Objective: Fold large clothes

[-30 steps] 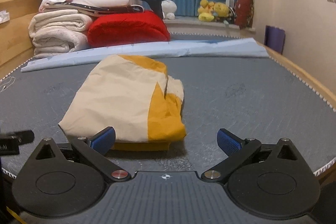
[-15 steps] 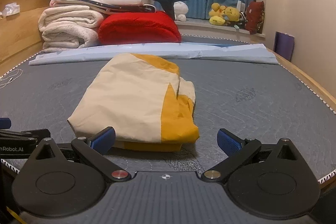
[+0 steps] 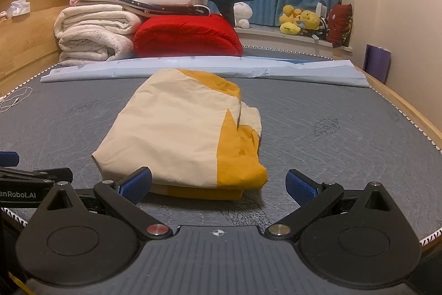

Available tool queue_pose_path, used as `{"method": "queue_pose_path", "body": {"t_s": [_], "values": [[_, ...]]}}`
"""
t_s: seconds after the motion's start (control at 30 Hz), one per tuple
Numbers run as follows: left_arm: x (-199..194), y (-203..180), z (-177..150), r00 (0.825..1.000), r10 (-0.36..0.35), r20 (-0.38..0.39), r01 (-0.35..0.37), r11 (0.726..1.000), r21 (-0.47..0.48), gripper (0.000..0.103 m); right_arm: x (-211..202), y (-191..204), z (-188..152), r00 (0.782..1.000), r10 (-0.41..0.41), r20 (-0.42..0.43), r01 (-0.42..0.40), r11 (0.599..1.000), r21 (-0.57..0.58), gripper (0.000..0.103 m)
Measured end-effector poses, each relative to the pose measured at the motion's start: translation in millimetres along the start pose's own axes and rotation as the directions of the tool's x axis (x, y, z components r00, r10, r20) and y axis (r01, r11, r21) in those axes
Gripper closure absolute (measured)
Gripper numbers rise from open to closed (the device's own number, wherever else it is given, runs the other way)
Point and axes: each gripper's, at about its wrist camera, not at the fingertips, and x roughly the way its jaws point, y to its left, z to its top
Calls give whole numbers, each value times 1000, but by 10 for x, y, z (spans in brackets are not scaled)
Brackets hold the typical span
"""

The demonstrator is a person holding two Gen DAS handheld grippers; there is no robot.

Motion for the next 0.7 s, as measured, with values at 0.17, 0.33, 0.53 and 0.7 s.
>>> {"method": "queue_pose_path", "body": {"t_s": [0.17, 0.33, 0.53, 0.7], "values": [[8, -14, -7, 1000, -4, 2, 4, 1000, 5, 0, 3, 8, 1, 1000, -1, -1, 1, 1000, -1, 1], [9, -20, -13, 1000, -4, 2, 4, 1000, 9, 0, 4, 11, 0, 1000, -1, -1, 1, 1000, 0, 1], [19, -19, -22, 1000, -3, 0, 3, 1000, 11, 0, 9, 9, 0, 1000, 0, -4, 0, 1000, -5, 1], [27, -27, -32, 1000, -4, -2, 4, 1000, 12, 0, 14, -2, -13, 1000, 1, -6, -1, 1000, -8, 1]]}}
